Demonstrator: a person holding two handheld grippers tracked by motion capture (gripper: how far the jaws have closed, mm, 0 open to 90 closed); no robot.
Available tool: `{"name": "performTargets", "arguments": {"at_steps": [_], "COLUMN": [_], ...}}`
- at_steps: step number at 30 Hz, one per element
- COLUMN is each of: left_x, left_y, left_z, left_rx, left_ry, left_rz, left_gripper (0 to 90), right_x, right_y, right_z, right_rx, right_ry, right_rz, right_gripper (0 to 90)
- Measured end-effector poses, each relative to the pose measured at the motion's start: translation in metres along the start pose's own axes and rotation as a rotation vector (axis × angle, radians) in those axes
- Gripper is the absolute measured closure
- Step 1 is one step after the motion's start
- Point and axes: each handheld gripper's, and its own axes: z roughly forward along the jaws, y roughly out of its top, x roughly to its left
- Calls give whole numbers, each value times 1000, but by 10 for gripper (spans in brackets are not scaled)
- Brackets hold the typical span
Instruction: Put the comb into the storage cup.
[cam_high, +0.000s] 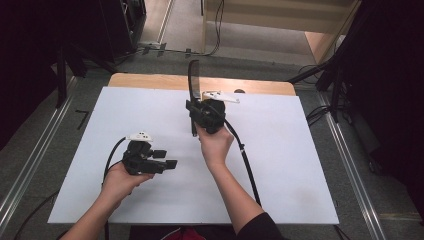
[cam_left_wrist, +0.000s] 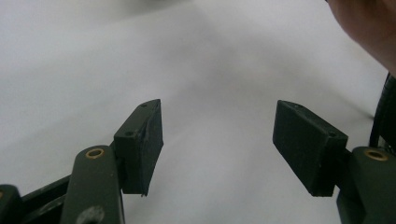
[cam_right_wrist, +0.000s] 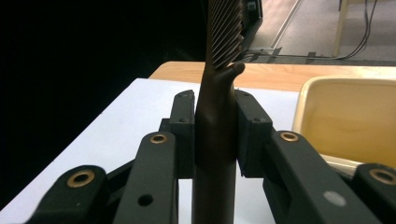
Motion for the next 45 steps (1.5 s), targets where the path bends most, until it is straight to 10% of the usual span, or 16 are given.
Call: {"name": "performTargets", "arguments": {"at_steps": [18,45], "left_x": [4,9], "left_y": [-16,-26], "left_z": [-6,-16], "left_rx": [53,41], "left_ry": [27,18], "left_rz": [60,42], "left_gripper": [342,342], "right_x": [-15,-43], "right_y": [8,41], "right_z": [-8,-17], "right_rx": [-17,-85], "right_ry": [-40,-120], "right_rz": [5,2], "right_gripper": [700,700]}}
